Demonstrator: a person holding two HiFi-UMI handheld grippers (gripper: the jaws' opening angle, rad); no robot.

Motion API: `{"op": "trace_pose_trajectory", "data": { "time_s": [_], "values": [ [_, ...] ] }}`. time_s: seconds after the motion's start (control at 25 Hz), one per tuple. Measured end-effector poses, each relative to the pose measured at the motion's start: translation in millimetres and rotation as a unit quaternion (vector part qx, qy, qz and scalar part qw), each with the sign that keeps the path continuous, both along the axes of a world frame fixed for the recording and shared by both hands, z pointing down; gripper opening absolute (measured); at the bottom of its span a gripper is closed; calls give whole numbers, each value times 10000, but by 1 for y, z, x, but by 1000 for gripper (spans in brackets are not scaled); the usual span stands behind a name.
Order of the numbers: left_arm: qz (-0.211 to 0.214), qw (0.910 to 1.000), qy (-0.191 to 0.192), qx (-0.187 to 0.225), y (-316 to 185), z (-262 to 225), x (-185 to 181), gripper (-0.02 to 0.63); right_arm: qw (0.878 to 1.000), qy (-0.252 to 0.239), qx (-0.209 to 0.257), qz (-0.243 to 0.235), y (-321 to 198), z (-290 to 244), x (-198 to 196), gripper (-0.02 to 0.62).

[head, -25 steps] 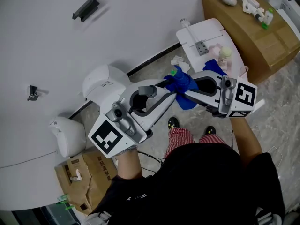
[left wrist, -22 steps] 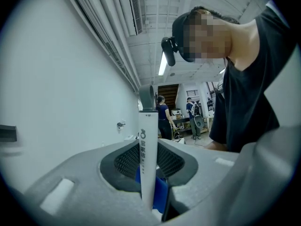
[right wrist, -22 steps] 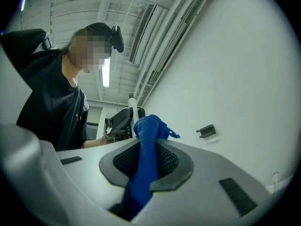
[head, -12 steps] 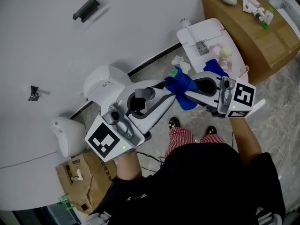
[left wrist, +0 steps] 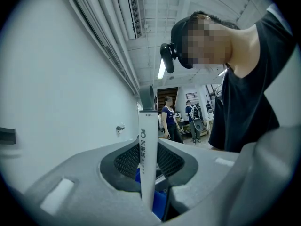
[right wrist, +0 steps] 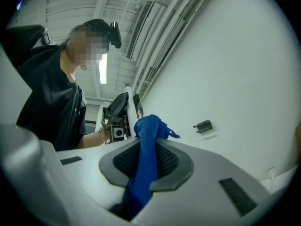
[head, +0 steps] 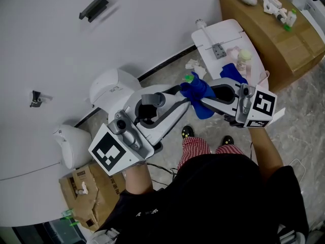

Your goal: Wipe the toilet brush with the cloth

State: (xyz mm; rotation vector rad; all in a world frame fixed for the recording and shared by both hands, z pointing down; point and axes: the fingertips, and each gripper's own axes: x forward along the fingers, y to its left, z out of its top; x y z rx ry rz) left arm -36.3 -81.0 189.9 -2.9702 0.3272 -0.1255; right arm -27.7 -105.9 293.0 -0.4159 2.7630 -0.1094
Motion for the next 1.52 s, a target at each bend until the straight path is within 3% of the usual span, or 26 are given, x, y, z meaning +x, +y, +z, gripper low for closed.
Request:
{"op": "trace_pose_trajectory", "data": {
  "time_s": [1.52],
  "values": [
    [163, 9983, 548, 56, 28, -43, -2, 91, 9959, 698, -554, 155, 11, 67, -6, 63]
  ]
}}
